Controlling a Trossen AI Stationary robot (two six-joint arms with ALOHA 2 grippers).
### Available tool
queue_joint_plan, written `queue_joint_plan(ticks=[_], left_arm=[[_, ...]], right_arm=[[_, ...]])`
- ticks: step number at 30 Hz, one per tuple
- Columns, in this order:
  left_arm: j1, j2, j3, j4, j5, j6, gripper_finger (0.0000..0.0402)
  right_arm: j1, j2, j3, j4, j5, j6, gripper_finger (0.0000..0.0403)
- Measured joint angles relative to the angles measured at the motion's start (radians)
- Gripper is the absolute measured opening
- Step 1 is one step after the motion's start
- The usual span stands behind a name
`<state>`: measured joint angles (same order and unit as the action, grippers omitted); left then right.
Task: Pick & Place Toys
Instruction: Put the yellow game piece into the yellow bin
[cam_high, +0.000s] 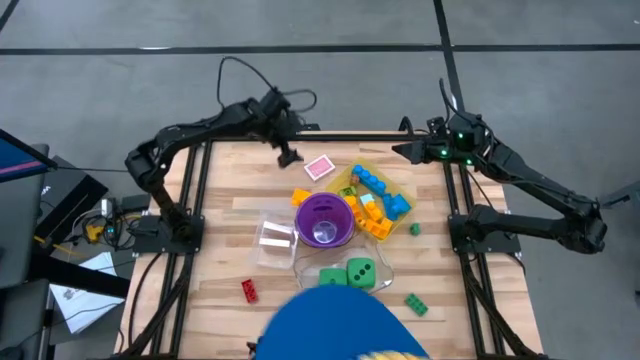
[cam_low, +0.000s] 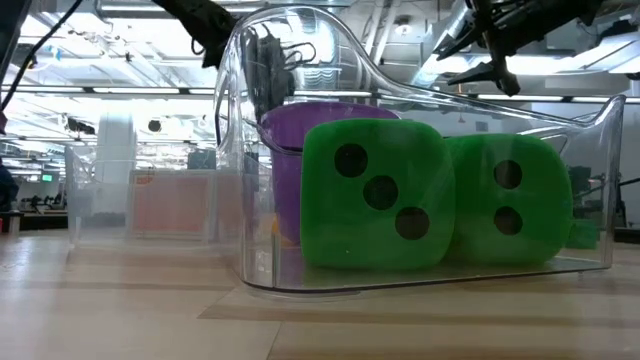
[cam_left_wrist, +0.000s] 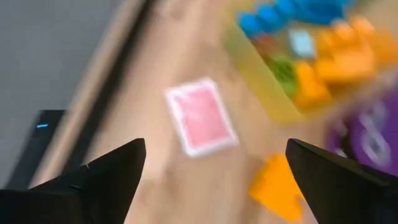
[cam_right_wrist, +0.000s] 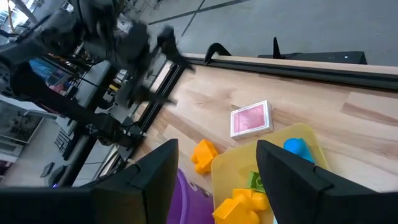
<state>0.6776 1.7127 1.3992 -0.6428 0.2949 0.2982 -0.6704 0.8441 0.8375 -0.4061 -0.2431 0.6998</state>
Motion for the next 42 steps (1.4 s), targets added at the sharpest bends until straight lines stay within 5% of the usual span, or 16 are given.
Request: queue_joint_plan(ticks=[7, 20, 33, 42], left_arm=[[-0.028, -0.011, -0.166, 0.041, 0.123, 0.082, 0.0372], [-0.060, 0.002, -0.346, 0.204, 0.123, 0.195, 0.0375], [-0.128, 0.133, -0.344, 0.290, -0.051, 0.167, 0.0375], [-0.053, 0.063, -0.348, 0.202, -0.168, 0.154, 0.0363]], right_arm=[[-0.012, 0.024, 0.000, -0.002, -0.034, -0.001, 0.0209], [-0.060, 0.028, 0.000, 0.019, -0.099, -0.012, 0.0209], [-0.055, 0.026, 0.000, 0.051, -0.098, -0.019, 0.0209], [-0.014, 0.025, 0.000, 0.059, -0.100, -0.021, 0.0209]])
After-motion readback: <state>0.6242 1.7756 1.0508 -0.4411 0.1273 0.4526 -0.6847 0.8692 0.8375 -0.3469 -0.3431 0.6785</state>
